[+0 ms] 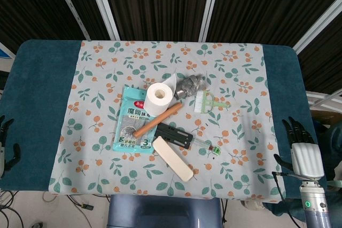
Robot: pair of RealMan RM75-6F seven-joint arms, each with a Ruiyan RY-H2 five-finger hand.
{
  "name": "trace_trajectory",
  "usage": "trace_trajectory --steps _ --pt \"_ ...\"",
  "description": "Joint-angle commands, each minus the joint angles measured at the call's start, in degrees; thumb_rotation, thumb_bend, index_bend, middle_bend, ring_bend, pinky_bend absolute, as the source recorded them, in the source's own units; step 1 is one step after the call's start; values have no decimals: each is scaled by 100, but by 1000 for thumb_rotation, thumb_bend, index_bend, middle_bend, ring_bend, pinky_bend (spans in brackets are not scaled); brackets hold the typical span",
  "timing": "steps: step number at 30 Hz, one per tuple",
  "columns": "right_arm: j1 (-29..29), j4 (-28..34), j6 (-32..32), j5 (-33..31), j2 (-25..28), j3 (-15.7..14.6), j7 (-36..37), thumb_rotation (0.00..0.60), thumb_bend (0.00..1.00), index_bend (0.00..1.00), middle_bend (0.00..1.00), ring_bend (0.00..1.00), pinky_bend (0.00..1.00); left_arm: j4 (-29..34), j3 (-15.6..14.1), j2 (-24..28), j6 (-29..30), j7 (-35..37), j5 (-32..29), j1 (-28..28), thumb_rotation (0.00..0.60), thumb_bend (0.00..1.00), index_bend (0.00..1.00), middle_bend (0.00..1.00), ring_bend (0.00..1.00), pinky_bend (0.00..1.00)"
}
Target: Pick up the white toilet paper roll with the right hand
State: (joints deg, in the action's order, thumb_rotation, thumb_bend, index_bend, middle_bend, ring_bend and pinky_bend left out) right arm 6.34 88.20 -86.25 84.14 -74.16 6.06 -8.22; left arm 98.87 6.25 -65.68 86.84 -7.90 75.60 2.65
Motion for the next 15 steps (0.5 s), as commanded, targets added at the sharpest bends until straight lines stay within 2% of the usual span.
trace_trajectory --steps 1,15 --pt "8 1 24 0 -9 -10 -13 600 224 19 56 104 224 -2 5 1 -16 -6 -11 8 600 568 110 8 16 0" --pt "41 91 164 61 31 -95 128 600 224 19 57 103 224 -2 -1 -3 -11 -21 -3 5 600 568 104 8 16 0"
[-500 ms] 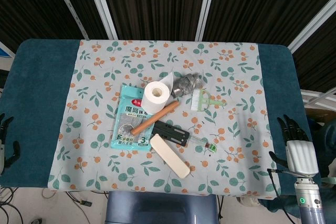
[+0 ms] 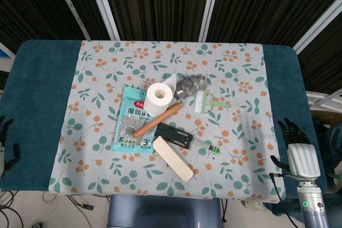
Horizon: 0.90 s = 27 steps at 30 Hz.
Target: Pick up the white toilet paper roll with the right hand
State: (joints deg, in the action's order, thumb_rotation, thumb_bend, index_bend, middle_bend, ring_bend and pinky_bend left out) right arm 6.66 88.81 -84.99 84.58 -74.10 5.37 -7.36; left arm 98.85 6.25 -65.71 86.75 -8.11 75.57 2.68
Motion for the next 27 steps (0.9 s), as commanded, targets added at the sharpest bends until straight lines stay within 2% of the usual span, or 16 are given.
trace_trajectory --steps 1,13,17,22,27 --pt "12 43 55 22 36 -35 62 600 224 19 57 104 224 -3 -3 -1 -3 -3 4 2 600 568 104 8 16 0" --pt "149 242 548 -20 147 -186 287 600 224 22 84 104 224 26 13 -3 6 19 -28 -9 600 568 103 8 16 0" --pt "372 459 910 -96 331 -105 361 600 224 22 91 105 224 25 6 -4 -40 -22 -30 16 600 568 103 8 16 0" --pt "847 846 1679 -287 548 42 401 600 224 22 91 107 224 46 -2 0 -40 -19 -31 10 600 568 103 8 16 0" --pt "1327 1203 2301 -523 557 254 326 600 224 22 91 107 224 61 4 14 -40 10 -43 5 600 568 103 8 16 0"
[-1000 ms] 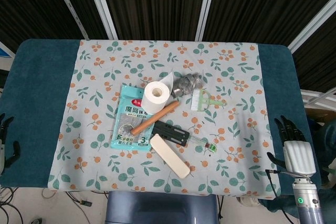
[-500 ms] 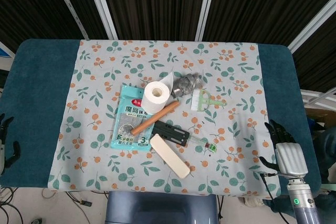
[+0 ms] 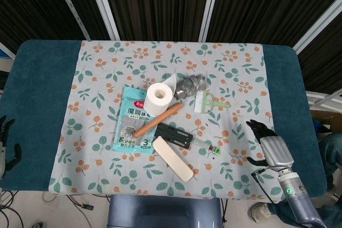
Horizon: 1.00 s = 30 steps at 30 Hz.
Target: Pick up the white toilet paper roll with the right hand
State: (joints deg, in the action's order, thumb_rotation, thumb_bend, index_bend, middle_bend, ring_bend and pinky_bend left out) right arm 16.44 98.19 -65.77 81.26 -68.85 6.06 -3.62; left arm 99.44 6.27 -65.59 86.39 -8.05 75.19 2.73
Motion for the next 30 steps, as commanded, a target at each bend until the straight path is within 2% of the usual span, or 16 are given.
trace_trajectory --steps 1,14,23,30 --pt "465 294 480 -275 -20 259 -128 600 224 22 91 107 224 4 3 5 -12 12 -14 1 600 568 103 8 16 0" --pt "1644 -75 1056 -1565 -935 1095 -1033 600 224 22 91 107 224 64 39 59 -82 105 -123 10 600 569 103 8 16 0" --pt "2624 -908 1701 -2535 -1482 1607 -1187 600 224 21 86 106 224 100 53 104 -150 191 -200 16 600 568 103 8 16 0" --pt "3324 -1549 2322 -3010 -1755 1797 -1055 600 224 20 70 99 224 133 72 138 -237 243 -295 36 600 568 103 8 16 0"
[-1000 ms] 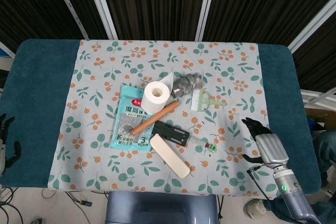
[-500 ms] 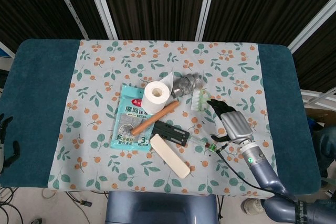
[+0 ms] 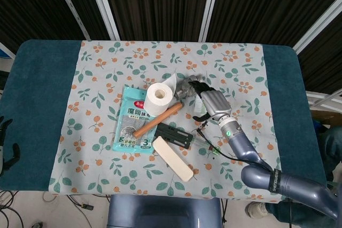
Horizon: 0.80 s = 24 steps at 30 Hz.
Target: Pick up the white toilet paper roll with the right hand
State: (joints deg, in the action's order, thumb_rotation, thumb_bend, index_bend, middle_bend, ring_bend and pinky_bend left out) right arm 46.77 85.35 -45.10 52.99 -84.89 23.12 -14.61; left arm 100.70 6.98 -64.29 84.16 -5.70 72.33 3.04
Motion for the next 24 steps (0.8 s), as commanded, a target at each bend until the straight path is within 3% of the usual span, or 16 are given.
trace_trajectory --steps 1,10,24 --pt "387 -360 315 -242 -194 101 37 600 224 19 67 96 224 10 1 13 -22 11 -16 7 600 568 103 8 16 0" --pt "1157 -1217 696 -505 -660 80 -81 600 225 18 46 66 217 46 33 59 -99 82 -141 20 600 568 103 8 16 0" --pt "1966 -1742 1206 -462 -995 -241 -200 600 228 18 45 55 198 99 48 96 -110 86 -245 14 600 568 103 8 16 0"
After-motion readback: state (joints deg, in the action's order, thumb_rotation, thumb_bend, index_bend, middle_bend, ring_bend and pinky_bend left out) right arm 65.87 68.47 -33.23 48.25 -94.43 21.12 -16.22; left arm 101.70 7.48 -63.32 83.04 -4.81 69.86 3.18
